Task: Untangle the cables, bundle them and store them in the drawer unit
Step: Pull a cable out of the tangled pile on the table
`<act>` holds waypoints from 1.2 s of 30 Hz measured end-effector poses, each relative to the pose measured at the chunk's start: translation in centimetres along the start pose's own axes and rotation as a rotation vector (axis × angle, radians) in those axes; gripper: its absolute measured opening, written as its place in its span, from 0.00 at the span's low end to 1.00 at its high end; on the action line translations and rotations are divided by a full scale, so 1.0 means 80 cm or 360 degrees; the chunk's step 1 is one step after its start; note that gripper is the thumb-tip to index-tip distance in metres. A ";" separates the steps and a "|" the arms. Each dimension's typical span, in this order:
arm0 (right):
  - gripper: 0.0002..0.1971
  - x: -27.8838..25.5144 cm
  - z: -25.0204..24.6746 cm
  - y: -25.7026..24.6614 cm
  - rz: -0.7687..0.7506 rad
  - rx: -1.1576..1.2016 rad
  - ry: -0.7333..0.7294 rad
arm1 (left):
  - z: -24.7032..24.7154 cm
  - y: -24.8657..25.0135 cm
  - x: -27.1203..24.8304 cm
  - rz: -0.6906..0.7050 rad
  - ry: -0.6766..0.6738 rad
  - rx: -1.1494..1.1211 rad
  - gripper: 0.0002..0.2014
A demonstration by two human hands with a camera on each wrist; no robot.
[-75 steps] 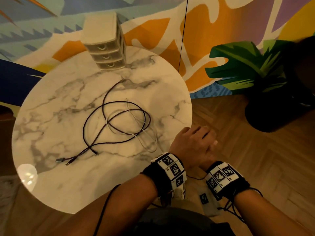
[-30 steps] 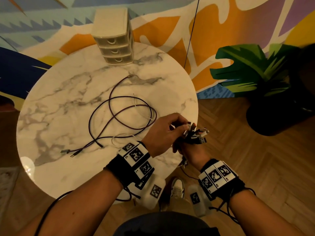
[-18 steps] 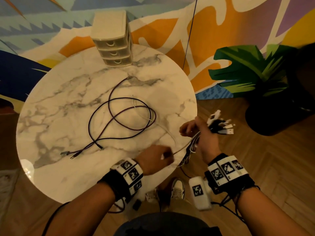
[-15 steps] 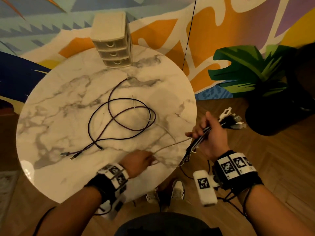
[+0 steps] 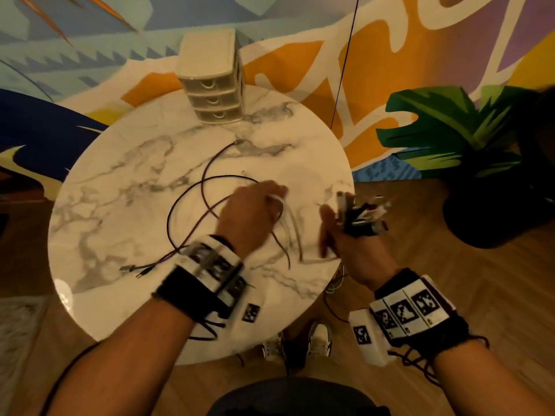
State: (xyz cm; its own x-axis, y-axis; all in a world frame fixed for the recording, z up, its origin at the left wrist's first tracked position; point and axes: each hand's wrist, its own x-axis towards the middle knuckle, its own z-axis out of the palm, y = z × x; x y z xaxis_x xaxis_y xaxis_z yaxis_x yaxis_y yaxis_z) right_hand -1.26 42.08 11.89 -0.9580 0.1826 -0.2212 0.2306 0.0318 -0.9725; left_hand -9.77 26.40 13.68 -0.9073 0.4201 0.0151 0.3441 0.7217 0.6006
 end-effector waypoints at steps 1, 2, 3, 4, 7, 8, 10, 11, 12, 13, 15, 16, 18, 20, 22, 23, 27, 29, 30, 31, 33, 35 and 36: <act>0.13 -0.001 0.004 -0.001 -0.0035 -0.0122 -0.0053 | 0.012 0.022 -0.008 0.0107 -0.0089 0.0277 0.14; 0.12 0.001 0.004 0.003 -0.0031 -0.0147 -0.0039 | 0.025 0.039 -0.017 0.0163 -0.0149 0.0533 0.12; 0.13 0.002 0.001 0.004 0.0014 -0.0147 0.0006 | 0.039 0.053 -0.025 0.0207 -0.0179 0.0703 0.10; 0.14 0.004 -0.005 0.008 0.0071 -0.0179 0.0033 | 0.051 0.060 -0.032 0.0258 -0.0200 0.0780 0.10; 0.11 0.002 -0.018 0.015 0.0142 -0.0300 -0.0012 | 0.074 0.069 -0.048 0.0301 -0.0327 0.0811 0.15; 0.11 -0.002 -0.021 0.016 0.0125 -0.0349 -0.0007 | 0.077 0.067 -0.049 0.0266 -0.0347 0.0804 0.15; 0.14 -0.008 -0.027 0.022 0.0089 -0.0384 0.0044 | 0.078 0.060 -0.049 0.0224 -0.0419 0.0896 0.14; 0.16 -0.011 -0.031 0.026 0.0081 -0.0362 0.0094 | 0.078 0.057 -0.048 0.0214 -0.0452 0.0960 0.12; 0.19 -0.013 -0.034 0.029 0.0076 -0.0351 0.0140 | 0.076 0.053 -0.045 0.0203 -0.0484 0.1007 0.10; 0.22 -0.016 -0.036 0.029 0.0086 -0.0371 0.0160 | 0.074 0.050 -0.042 0.0198 -0.0495 0.1040 0.08; 0.24 -0.024 -0.035 0.024 0.0116 -0.0508 0.0055 | 0.070 0.051 -0.036 0.0215 -0.0521 0.1121 0.08; 0.22 -0.029 -0.033 0.019 0.0123 -0.0554 -0.0054 | 0.070 0.054 -0.034 0.0237 -0.0534 0.1140 0.08; 0.18 -0.034 -0.028 0.011 0.0171 -0.0577 -0.0245 | 0.072 0.062 -0.032 0.0233 -0.0603 0.1145 0.10; 0.21 -0.034 -0.031 0.010 0.0220 -0.0637 -0.0339 | 0.077 0.061 -0.031 0.0294 -0.0588 0.1135 0.10; 0.23 -0.032 -0.038 0.014 0.0227 -0.0663 -0.0294 | 0.084 0.046 -0.028 0.0264 -0.0507 0.1005 0.12; 0.23 -0.031 -0.044 0.017 0.0228 -0.0604 -0.0192 | 0.089 0.031 -0.026 0.0179 -0.0515 0.0874 0.13; 0.19 -0.022 -0.078 0.023 0.0245 -0.0322 0.0479 | 0.099 -0.067 -0.017 -0.0522 -0.0720 0.0234 0.14; 0.20 -0.018 -0.099 0.026 0.0254 -0.0207 0.0735 | 0.083 -0.116 -0.017 -0.0712 -0.0571 0.0099 0.12; 0.20 -0.017 -0.107 0.027 0.0252 -0.0139 0.0827 | 0.071 -0.135 -0.015 -0.0753 -0.0466 0.0046 0.13; 0.21 -0.016 -0.113 0.029 0.0248 -0.0089 0.0890 | 0.059 -0.149 -0.013 -0.0779 -0.0330 -0.0053 0.14; 0.21 -0.016 -0.117 0.033 0.0253 -0.0097 0.0910 | 0.036 -0.159 -0.007 -0.0790 -0.0066 -0.0322 0.15; 0.21 -0.016 -0.113 0.037 0.0271 -0.0133 0.0875 | 0.025 -0.148 0.001 -0.0727 0.0080 -0.0522 0.17; 0.21 -0.015 -0.109 0.039 0.0273 -0.0129 0.0868 | 0.023 -0.135 0.003 -0.0669 0.0123 -0.0625 0.19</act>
State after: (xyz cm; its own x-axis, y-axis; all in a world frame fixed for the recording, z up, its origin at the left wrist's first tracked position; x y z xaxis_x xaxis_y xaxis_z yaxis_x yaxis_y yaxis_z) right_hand 2.10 50.55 9.76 -0.6843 0.6712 -0.2852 0.4081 0.0284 -0.9125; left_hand -13.29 19.71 5.72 -0.9667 0.0893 -0.2396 -0.1519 0.5533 0.8190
